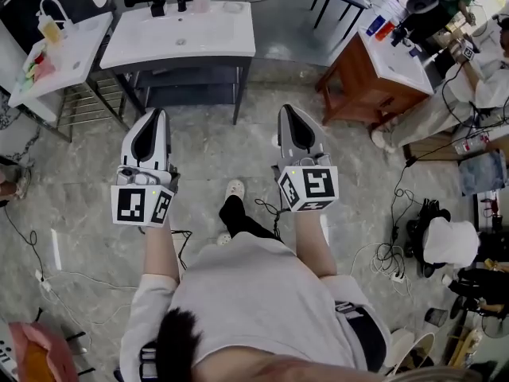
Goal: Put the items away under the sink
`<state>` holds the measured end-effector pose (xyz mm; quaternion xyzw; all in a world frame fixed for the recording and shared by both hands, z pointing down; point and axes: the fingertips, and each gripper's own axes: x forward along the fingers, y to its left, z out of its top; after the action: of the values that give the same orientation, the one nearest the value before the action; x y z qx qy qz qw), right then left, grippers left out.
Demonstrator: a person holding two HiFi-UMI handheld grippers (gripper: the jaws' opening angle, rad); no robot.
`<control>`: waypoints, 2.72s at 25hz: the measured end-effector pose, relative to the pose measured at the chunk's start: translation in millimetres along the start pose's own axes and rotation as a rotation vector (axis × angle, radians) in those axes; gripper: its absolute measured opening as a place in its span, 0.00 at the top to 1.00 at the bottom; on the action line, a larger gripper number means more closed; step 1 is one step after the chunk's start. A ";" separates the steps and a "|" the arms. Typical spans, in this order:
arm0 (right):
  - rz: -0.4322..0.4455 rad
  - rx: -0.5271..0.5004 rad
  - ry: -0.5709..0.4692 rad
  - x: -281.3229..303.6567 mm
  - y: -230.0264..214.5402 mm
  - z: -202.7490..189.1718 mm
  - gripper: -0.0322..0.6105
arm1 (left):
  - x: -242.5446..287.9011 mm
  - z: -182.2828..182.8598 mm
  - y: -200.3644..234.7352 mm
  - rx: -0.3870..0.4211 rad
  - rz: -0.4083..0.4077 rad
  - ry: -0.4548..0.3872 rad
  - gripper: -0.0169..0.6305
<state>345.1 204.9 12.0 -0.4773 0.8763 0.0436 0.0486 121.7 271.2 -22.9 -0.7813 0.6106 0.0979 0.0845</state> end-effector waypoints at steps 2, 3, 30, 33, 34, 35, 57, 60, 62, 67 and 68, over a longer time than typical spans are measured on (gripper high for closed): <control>0.010 0.002 -0.006 18.8 -5.1 -2.4 0.93 | 13.2 -1.4 9.0 0.007 0.010 -0.006 0.96; 0.015 0.004 -0.009 28.8 -7.4 -3.7 0.93 | 20.4 -2.8 13.9 0.009 0.015 -0.008 0.96; 0.100 0.032 -0.019 251.4 -97.9 -31.8 0.93 | 233.8 -48.7 91.9 0.041 0.042 -0.001 0.96; 0.092 0.042 -0.015 269.1 -101.8 -37.3 0.93 | 248.3 -53.3 102.5 0.039 0.033 -0.002 0.96; 0.088 0.044 -0.014 275.3 -103.0 -38.6 0.93 | 253.7 -55.0 106.5 0.040 0.028 -0.001 0.96; 0.082 0.044 -0.013 282.1 -104.2 -39.8 0.93 | 259.6 -56.8 111.3 0.040 0.022 0.000 0.96; -0.093 0.022 0.033 481.2 -107.5 -66.1 0.93 | 424.6 -98.0 272.9 -0.022 -0.143 0.001 0.96; -0.121 0.020 0.040 498.6 -106.4 -70.6 0.93 | 437.9 -104.0 290.6 -0.032 -0.163 0.001 0.96; -0.139 0.018 0.045 507.9 -105.5 -75.0 0.93 | 445.0 -108.8 300.7 -0.036 -0.178 0.001 0.96; -0.184 0.041 0.085 526.4 -106.2 -89.4 0.93 | 461.3 -120.9 319.0 -0.040 -0.215 0.013 0.96; -0.189 0.048 0.095 529.4 -107.0 -92.1 0.93 | 464.9 -123.4 321.1 -0.042 -0.221 0.018 0.96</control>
<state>145.4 -304.8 33.0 -0.5582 0.8294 -0.0050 0.0224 -74.4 -272.8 -26.6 -0.8463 0.5192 0.0937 0.0731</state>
